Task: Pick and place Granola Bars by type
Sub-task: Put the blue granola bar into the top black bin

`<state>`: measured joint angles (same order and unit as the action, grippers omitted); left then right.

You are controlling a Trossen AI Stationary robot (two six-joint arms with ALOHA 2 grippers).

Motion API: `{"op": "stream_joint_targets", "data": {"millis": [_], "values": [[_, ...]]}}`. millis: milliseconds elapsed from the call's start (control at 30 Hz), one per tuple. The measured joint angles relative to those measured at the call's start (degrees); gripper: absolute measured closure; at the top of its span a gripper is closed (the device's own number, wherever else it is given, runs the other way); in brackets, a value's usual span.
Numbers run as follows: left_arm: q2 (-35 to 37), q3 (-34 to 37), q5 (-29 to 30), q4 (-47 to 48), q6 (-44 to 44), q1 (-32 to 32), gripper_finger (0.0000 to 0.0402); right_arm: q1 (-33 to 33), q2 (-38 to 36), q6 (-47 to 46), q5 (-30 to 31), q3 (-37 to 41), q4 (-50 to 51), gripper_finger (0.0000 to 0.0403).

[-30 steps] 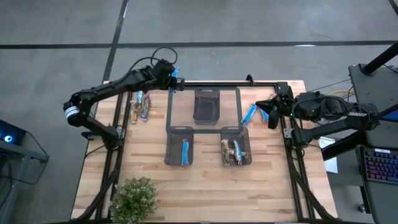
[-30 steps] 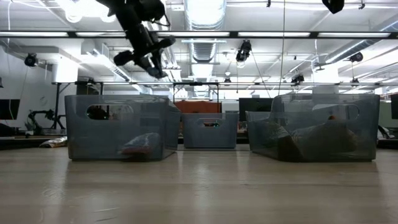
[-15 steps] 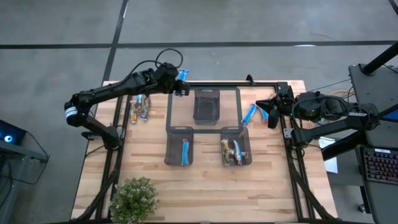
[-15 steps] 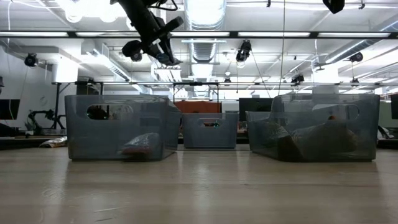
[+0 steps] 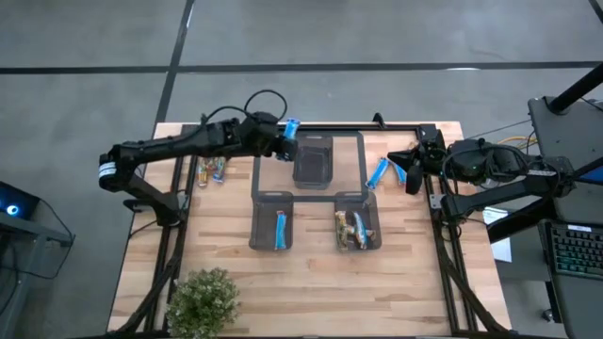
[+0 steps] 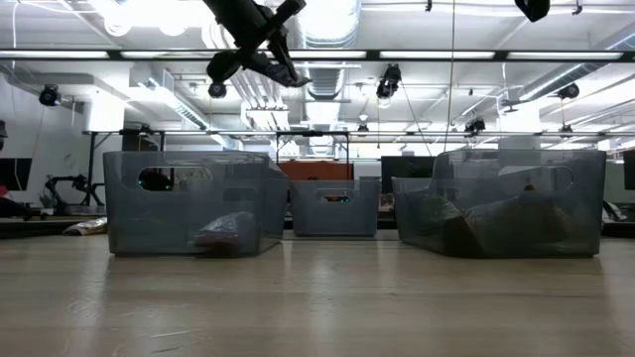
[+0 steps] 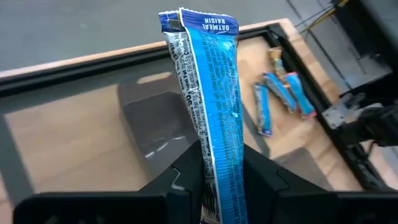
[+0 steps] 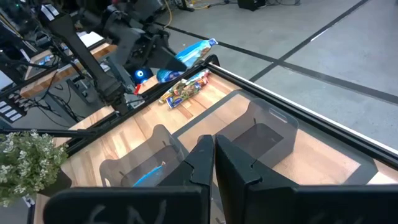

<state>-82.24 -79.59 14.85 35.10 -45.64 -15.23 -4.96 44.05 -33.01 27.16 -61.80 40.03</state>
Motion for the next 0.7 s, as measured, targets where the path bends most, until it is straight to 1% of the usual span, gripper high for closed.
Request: {"op": "stream_joint_targets", "data": {"millis": [300, 700], "values": [[0.00, 0.00, -0.02, -4.22, -1.04, 2.41, 0.0337, -0.01, 0.00, 0.00, -0.04, 0.00, 0.00, 0.0394], [0.00, 0.00, 0.01, -5.65, -1.39, 2.59, 0.0337, 0.00, 0.00, 0.00, -0.10, 0.07, 0.00, 0.0394]]}}
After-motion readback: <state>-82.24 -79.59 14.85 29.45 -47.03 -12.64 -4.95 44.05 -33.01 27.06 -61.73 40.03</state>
